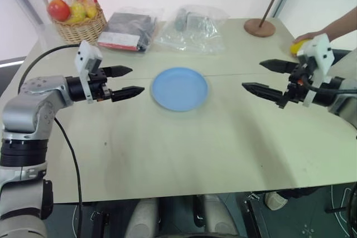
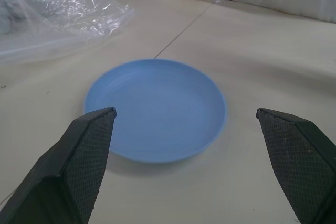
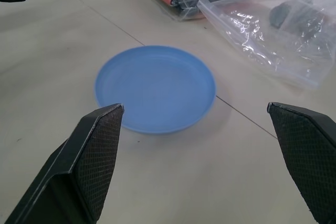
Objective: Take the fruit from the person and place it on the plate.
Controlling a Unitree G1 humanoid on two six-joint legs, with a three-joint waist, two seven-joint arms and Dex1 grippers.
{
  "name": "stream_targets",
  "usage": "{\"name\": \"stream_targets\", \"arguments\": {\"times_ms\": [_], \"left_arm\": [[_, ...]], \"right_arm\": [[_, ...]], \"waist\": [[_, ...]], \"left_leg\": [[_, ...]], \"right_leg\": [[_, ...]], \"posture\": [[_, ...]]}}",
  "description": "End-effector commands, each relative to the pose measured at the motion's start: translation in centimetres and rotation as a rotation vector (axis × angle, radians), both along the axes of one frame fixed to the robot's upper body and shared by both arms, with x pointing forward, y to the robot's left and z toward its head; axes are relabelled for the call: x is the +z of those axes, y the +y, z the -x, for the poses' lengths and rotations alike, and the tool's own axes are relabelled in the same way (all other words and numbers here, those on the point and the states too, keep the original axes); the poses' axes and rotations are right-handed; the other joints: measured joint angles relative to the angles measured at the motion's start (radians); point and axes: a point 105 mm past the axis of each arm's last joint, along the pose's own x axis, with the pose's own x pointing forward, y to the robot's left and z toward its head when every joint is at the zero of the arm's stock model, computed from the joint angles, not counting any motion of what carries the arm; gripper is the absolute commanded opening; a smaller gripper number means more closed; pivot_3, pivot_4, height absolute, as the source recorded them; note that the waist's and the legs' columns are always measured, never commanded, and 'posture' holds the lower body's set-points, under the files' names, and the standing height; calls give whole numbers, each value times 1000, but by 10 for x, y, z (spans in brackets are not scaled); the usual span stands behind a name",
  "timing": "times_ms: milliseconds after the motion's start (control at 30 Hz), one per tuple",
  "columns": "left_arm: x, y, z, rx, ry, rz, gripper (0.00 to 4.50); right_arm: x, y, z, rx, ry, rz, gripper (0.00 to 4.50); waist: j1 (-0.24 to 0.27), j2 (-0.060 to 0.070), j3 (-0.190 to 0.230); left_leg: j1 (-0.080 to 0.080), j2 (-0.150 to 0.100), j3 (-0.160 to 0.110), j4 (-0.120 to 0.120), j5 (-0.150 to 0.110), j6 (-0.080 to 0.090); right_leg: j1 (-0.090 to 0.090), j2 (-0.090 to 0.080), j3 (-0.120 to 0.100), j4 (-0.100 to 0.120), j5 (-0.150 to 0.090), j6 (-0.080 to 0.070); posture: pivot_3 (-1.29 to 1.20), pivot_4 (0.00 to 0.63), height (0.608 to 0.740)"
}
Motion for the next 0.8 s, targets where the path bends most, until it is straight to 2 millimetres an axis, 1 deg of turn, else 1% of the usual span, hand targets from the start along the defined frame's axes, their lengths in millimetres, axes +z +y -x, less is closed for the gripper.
{"name": "stream_targets", "arguments": {"times_ms": [33,600,800], "left_arm": [[14,1,2,-5,-57,-5,4500],[13,-4,-1,-14,-60,-13,4500],[14,-4,-2,-13,-64,-18,4500]], "right_arm": [[14,0,6,2,-66,-6,4488],[13,2,8,-9,-70,-14,4488],[19,5,4,-20,-97,-28,4488]], "waist": [[0,0,0],[0,0,0],[-1,0,0]], "left_leg": [[0,0,0,0,0,0],[0,0,0,0,0,0],[0,0,0,0,0,0]], "right_leg": [[0,0,0,0,0,0],[0,0,0,0,0,0],[0,0,0,0,0,0]], "posture": [[0,150,740],[0,150,740],[0,150,740]]}}
